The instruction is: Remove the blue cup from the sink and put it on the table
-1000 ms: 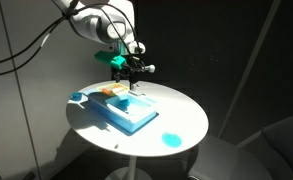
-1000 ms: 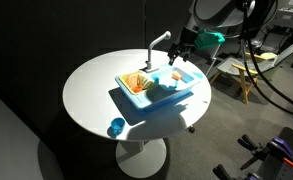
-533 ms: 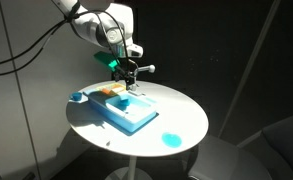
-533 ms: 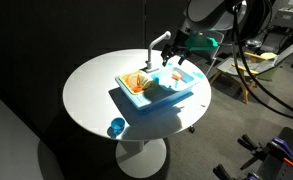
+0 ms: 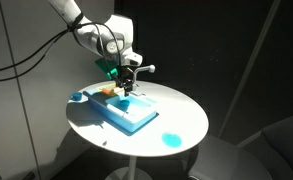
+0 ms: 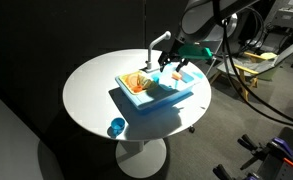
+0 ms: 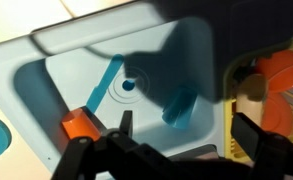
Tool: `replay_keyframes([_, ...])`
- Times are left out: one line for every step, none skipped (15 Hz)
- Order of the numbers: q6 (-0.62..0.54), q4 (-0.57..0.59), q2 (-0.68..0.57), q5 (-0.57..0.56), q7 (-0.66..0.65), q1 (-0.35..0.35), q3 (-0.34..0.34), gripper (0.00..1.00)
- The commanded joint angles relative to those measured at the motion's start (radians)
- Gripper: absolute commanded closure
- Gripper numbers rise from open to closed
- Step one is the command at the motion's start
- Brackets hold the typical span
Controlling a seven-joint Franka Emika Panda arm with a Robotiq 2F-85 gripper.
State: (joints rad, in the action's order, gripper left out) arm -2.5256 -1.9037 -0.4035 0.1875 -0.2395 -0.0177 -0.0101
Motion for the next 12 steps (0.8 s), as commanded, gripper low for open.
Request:
replay_keyframes([-0.001, 0.042, -0.039, 0.043, -0.026, 0.008, -0.001, 0.00])
replay_keyframes([0.001, 0.047, -0.044, 0.051, -0.029, 0.010, 0.000, 0.00])
replay_keyframes([0.005, 0.054, -0.049, 0.056, -0.030, 0.013, 0.001, 0.00])
replay_keyframes([0.007, 0.061, -0.053, 0.061, -0.030, 0.016, 0.002, 0.00])
replay_keyframes([0.011, 0.071, -0.058, 0.064, -0.031, 0.019, 0.005, 0.00])
replay_keyframes([0.013, 0.079, -0.061, 0.067, -0.031, 0.022, 0.006, 0.00])
replay_keyframes([0.017, 0.089, -0.065, 0.068, -0.032, 0.026, 0.009, 0.00])
replay_keyframes([0.021, 0.100, -0.070, 0.068, -0.032, 0.029, 0.011, 0.00])
replay_keyframes([0.023, 0.109, -0.075, 0.068, -0.032, 0.032, 0.013, 0.00])
replay_keyframes([0.026, 0.118, -0.080, 0.067, -0.033, 0.034, 0.016, 0.00])
replay_keyframes([0.029, 0.126, -0.085, 0.065, -0.033, 0.036, 0.018, 0.00])
replay_keyframes([0.033, 0.136, -0.093, 0.064, -0.034, 0.037, 0.020, 0.00])
